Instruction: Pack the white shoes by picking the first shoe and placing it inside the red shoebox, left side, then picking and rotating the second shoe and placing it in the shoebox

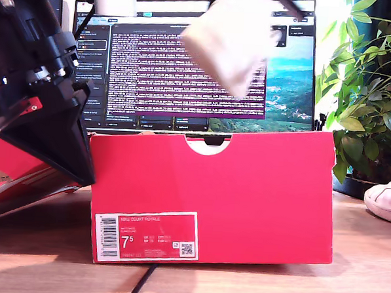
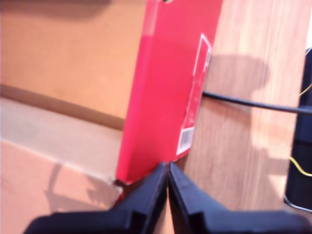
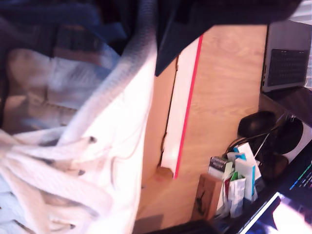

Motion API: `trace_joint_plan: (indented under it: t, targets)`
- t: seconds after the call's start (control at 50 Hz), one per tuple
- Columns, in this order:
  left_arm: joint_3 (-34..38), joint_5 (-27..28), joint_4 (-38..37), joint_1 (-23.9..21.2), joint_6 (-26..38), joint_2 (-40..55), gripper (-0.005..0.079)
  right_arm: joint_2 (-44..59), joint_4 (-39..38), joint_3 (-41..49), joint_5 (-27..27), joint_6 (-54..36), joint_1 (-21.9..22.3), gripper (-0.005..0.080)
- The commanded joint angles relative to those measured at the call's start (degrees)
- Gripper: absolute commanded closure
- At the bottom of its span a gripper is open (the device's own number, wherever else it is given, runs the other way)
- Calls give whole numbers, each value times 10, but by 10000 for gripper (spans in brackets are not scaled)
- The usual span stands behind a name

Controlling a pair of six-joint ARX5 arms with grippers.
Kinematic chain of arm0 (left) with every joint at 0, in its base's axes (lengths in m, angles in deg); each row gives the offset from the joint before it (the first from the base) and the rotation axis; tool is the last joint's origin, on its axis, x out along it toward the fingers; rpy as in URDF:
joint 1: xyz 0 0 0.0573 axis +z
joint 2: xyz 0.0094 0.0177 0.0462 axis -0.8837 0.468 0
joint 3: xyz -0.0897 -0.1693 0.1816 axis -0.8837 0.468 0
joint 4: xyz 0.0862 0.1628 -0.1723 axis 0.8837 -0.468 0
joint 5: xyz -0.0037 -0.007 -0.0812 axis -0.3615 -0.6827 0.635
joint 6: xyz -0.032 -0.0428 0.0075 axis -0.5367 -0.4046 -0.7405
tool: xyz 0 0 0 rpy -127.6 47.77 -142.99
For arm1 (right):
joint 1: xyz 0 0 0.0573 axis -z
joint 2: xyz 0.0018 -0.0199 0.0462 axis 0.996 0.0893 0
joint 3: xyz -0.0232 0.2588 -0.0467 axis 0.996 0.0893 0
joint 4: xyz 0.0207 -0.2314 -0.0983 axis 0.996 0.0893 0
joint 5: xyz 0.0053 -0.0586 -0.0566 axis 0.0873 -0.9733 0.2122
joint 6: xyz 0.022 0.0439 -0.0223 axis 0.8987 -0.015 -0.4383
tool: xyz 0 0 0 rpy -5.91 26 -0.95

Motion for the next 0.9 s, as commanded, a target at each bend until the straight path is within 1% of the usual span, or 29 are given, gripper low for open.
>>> trace_joint_plan:
  t: [0.0, 0.16, 0.46, 0.56, 0.72, 0.88]
  targets:
    - [-3, -6, 4, -2, -1, 2, 762, 22, -20, -10, 1, 6, -10, 765]
    - [-3, -14, 4, -1, -1, 2, 762, 55, -27, -10, 1, 7, -26, 765]
    - [-3, -18, 4, 18, -1, 2, 762, 94, -7, -10, 0, 7, -48, 765]
    - [-3, -18, 4, 23, -1, 2, 762, 106, 5, -10, -9, 7, -52, 765]
    - [-3, -18, 6, 24, -1, 2, 762, 128, 2, -10, -32, 7, -55, 765]
    - [-3, -10, 7, 24, -1, 2, 761, 157, -7, -10, -33, 19, -55, 765]
